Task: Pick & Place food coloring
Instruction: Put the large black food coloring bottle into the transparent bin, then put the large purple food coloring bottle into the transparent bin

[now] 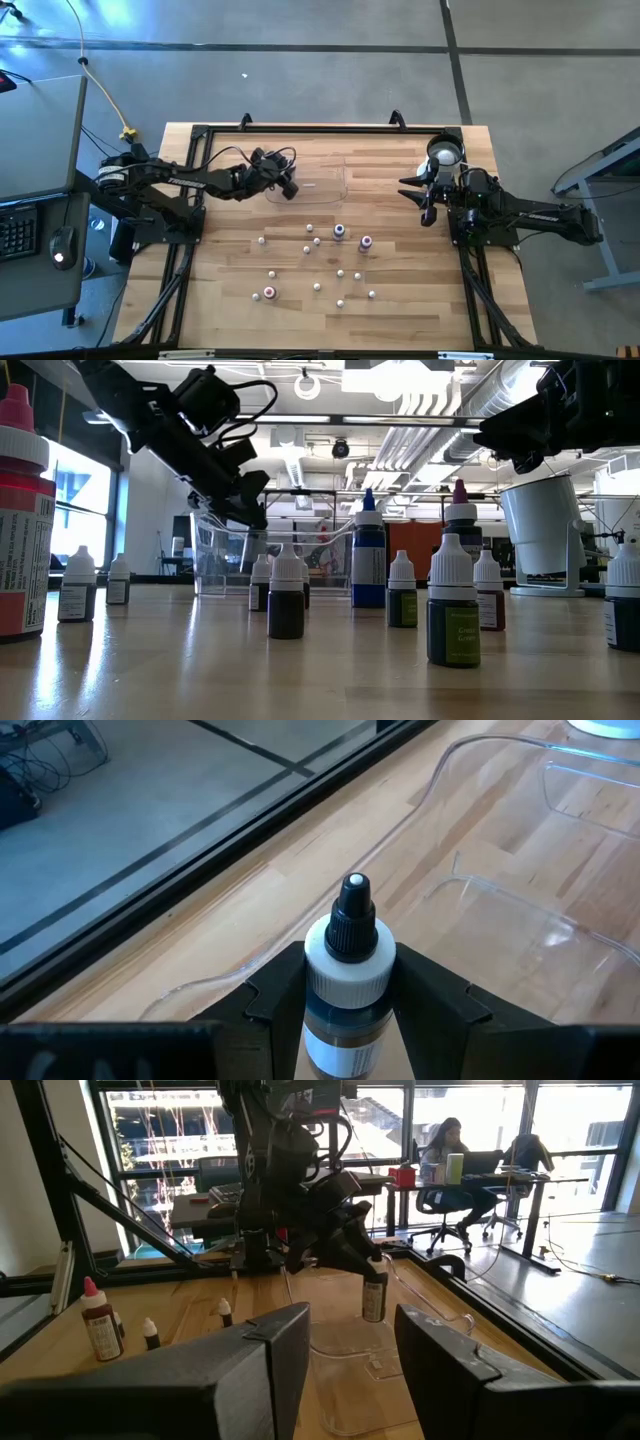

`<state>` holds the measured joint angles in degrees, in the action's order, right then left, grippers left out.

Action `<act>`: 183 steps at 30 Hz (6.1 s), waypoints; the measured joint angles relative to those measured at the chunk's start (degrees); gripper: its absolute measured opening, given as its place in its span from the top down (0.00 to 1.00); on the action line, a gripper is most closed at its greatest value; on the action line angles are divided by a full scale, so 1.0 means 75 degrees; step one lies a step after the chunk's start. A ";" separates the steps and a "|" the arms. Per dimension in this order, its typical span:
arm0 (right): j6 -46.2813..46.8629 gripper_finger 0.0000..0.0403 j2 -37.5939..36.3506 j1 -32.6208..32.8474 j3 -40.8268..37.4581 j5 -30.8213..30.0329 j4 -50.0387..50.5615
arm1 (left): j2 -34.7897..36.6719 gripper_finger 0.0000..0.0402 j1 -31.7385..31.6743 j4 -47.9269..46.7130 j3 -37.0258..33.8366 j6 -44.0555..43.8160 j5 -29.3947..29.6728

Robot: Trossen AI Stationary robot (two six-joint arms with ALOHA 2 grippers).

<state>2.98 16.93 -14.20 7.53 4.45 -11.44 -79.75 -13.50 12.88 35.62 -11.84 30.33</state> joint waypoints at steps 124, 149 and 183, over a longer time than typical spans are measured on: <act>0.0741 0.65 0.8514 0.3453 0.1760 -0.0661 -0.2778 | 0.1370 0.42 -0.0248 -0.2138 0.2750 0.2206 -0.2967; 0.1470 0.72 0.8277 0.3450 0.1725 -0.1200 -0.2993 | 0.1367 0.42 -0.0248 -0.2136 0.2750 0.2206 -0.2961; 0.0467 0.49 0.8271 0.3450 0.4864 -0.0154 0.2073 | 0.1364 0.42 -0.0251 -0.2138 0.2750 0.2680 -0.2955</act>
<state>6.49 78.96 11.68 44.01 3.29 4.11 -69.52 -15.38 -3.16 56.25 8.26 8.16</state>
